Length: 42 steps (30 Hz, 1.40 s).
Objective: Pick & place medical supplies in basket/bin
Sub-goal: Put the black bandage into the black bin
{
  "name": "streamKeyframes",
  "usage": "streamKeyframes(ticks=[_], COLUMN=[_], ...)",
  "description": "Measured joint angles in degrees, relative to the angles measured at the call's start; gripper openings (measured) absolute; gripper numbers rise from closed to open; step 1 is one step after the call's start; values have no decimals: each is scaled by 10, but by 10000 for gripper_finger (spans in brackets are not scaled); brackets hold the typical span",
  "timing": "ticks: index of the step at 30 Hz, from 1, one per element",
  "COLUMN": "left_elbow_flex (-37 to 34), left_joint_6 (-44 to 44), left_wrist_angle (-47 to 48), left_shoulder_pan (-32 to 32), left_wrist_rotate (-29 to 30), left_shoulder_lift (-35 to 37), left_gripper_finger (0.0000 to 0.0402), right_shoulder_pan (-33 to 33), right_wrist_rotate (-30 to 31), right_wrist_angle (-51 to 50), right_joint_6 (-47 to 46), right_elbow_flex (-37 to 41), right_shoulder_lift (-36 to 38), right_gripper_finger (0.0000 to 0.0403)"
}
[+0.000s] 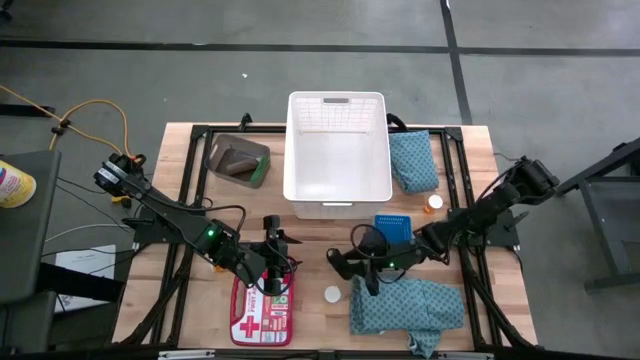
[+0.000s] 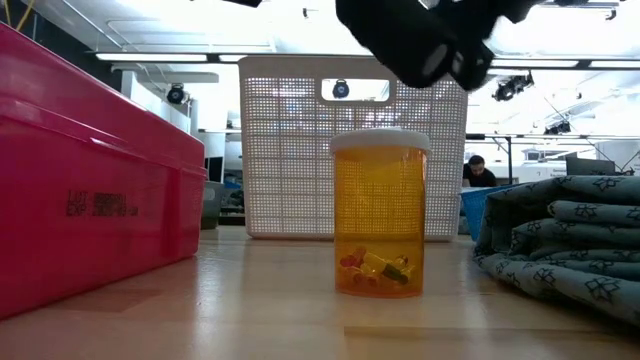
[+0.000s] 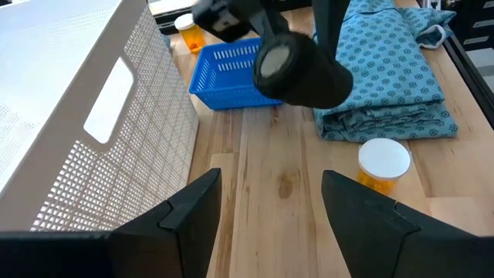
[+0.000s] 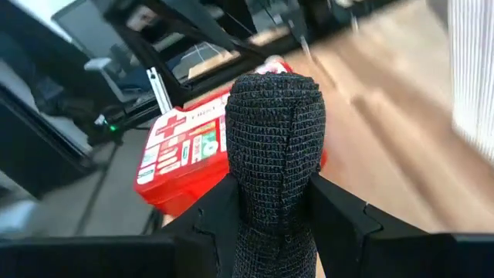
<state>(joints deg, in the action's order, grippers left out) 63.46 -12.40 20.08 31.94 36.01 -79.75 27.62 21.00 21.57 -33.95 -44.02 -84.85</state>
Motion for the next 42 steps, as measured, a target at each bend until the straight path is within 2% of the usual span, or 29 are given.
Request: streamKeyframes(ticks=[6,13,19,24,42], left_elbow_flex=[0,0,0,0,0], left_joint_6=[0,0,0,0,0], left_wrist_angle=[0,0,0,0,0], left_shoulder_pan=[0,0,0,0,0], left_wrist_rotate=[0,0,0,0,0], left_shoulder_lift=[0,0,0,0,0], left_gripper_finger=[215,215,215,215,215], right_shoulder_pan=[0,-9,-20,-19,-19], right_wrist_rotate=[11,28,27,30,30], right_wrist_angle=[68,196,311,363,358], right_joint_6=[154,252,285,308,310], right_elbow_flex=[0,0,0,0,-1], right_shoulder_lift=[0,-53,-115,-148,-150], right_gripper_finger=[128,128,128,128,128])
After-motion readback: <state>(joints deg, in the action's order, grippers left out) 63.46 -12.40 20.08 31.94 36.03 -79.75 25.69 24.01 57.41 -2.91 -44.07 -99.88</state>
